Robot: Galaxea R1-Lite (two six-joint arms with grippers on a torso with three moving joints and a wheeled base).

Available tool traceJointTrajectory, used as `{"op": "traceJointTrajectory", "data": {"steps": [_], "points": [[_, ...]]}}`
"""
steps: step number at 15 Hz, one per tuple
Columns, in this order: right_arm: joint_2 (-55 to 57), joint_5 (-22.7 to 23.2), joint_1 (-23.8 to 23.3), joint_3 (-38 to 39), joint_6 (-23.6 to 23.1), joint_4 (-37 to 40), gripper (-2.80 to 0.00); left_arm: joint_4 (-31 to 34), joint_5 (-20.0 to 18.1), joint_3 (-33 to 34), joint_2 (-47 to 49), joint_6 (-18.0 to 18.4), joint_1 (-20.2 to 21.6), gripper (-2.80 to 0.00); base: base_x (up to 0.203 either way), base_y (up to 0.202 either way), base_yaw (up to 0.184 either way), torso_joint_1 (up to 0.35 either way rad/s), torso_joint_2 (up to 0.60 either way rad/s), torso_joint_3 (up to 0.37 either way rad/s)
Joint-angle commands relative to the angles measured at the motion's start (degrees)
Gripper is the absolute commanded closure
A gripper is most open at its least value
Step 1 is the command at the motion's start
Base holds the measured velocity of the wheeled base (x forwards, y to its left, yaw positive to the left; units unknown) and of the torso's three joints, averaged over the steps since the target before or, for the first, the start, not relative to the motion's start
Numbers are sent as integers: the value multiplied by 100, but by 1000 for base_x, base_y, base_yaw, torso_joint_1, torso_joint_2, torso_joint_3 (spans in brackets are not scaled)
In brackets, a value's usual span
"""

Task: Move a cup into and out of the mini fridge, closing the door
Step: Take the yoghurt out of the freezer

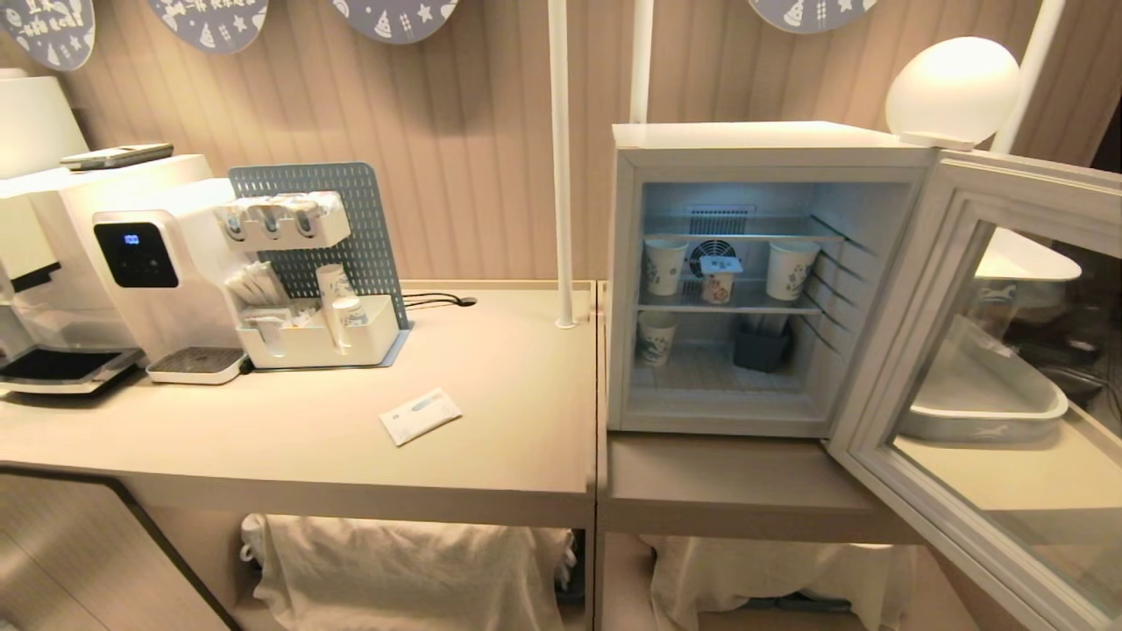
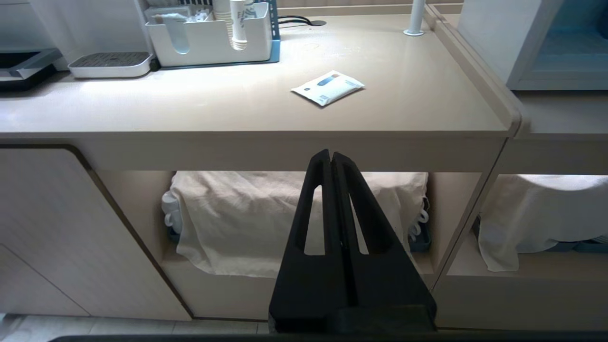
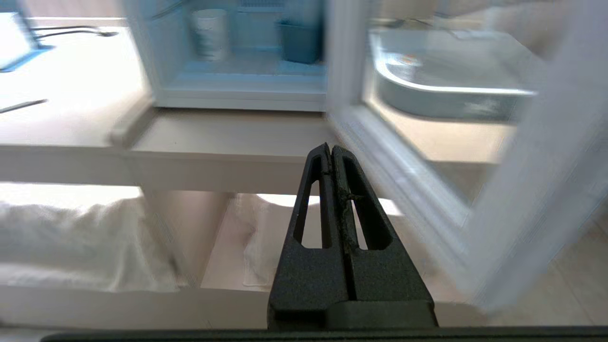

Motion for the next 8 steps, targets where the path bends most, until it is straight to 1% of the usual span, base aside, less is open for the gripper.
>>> {"op": "traceJointTrajectory", "data": {"steps": [1, 2, 8], "points": [[9, -1, -6, 0, -5, 2, 0, 3, -4, 0, 14, -2, 0, 0, 0, 143, 5, 2, 7, 2], [9, -1, -6, 0, -5, 2, 0, 3, -4, 0, 14, -2, 0, 0, 0, 86, 3, -2, 3, 2], [9, -1, 2, 0, -5, -4, 0, 3, 4, -1, 14, 16, 0, 0, 0, 0, 0, 0, 0, 0]]}}
